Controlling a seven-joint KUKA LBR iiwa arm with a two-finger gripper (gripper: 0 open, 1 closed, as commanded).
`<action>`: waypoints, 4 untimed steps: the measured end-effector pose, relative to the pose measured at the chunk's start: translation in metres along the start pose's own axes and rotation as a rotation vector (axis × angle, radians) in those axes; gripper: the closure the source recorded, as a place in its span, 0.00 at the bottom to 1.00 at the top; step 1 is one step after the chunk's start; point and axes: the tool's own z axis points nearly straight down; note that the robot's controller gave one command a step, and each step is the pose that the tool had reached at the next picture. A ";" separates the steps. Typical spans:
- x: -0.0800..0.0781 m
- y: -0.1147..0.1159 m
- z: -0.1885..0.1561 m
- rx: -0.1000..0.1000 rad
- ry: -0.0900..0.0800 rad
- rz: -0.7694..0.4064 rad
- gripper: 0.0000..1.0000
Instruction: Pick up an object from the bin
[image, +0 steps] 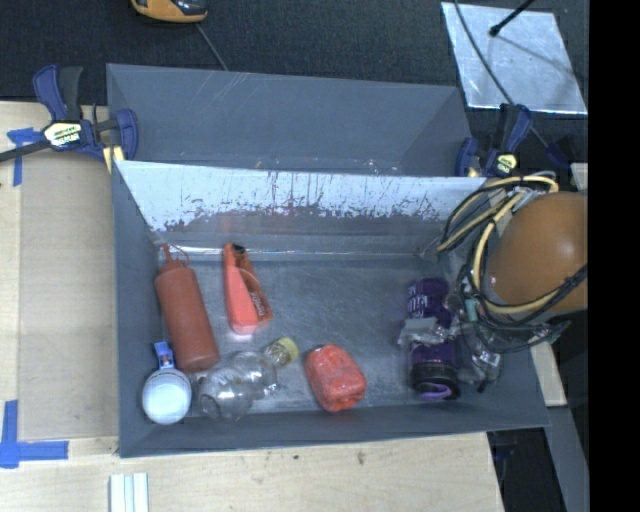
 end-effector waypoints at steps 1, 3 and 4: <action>-0.013 0.020 0.026 0.004 0.004 -0.228 1.00; -0.015 0.024 -0.022 -0.007 0.002 -0.223 1.00; -0.019 0.024 -0.064 0.001 0.000 -0.215 1.00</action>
Offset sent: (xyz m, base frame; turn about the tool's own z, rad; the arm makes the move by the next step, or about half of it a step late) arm 0.0000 0.0000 0.0000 0.0000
